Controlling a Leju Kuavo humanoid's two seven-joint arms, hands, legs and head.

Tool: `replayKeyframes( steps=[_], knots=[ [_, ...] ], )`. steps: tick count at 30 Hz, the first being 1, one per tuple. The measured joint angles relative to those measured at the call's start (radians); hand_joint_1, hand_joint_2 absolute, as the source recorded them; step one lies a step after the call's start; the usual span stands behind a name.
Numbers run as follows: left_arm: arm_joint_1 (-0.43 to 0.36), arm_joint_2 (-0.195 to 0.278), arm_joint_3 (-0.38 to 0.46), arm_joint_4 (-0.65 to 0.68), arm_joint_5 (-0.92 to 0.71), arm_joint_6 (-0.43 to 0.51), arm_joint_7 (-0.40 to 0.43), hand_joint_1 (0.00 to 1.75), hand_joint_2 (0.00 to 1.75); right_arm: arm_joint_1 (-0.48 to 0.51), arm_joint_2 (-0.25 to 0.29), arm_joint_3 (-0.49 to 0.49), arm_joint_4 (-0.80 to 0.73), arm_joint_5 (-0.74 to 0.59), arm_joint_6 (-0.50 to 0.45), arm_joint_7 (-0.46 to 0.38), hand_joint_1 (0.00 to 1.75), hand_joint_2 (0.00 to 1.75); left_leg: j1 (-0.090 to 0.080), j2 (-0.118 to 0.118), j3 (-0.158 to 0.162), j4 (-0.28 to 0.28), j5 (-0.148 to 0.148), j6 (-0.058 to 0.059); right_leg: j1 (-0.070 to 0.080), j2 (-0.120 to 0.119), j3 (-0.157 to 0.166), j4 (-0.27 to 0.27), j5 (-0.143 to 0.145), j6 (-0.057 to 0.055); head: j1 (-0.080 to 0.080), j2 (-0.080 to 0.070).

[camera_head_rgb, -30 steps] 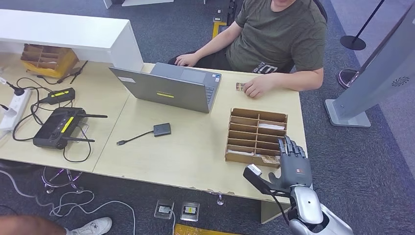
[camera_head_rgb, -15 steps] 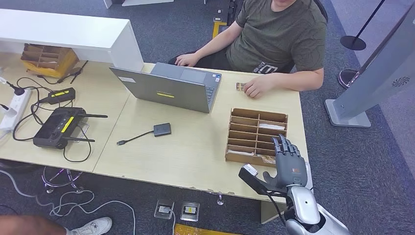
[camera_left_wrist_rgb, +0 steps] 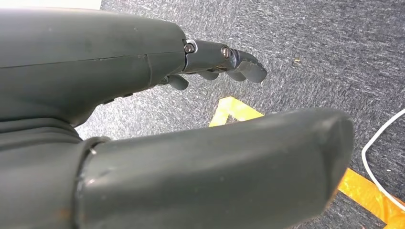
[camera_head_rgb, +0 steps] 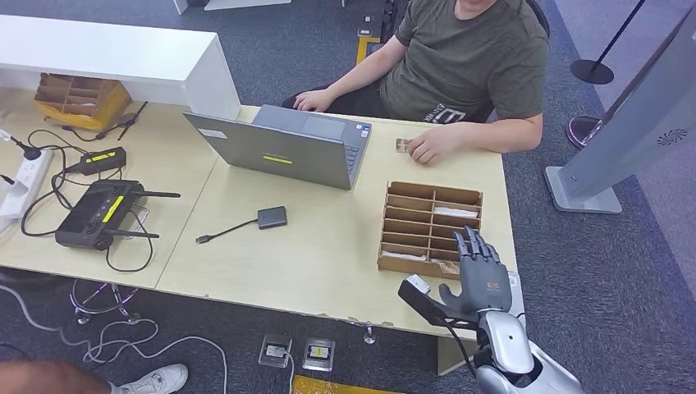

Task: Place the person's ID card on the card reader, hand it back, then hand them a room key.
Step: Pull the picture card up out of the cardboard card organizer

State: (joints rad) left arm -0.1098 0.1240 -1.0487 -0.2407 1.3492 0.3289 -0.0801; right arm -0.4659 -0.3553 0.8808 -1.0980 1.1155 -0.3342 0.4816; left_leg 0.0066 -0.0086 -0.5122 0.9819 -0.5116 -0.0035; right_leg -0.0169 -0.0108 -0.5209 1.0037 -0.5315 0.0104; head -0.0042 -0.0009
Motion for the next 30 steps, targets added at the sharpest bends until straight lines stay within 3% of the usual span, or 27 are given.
replayKeyframes(
  steps=[30],
  knots=[
    [0.0,0.0,0.0,0.0,0.0,0.003,0.006,0.0,0.0,-0.022,0.025,0.038,0.056,-0.041,-0.044,-0.008,1.75,1.75,0.0,0.0,0.001,0.0,0.0,0.0,0.0,0.0,0.0,0.0,0.0,0.0,0.0,0.0]
  ],
)
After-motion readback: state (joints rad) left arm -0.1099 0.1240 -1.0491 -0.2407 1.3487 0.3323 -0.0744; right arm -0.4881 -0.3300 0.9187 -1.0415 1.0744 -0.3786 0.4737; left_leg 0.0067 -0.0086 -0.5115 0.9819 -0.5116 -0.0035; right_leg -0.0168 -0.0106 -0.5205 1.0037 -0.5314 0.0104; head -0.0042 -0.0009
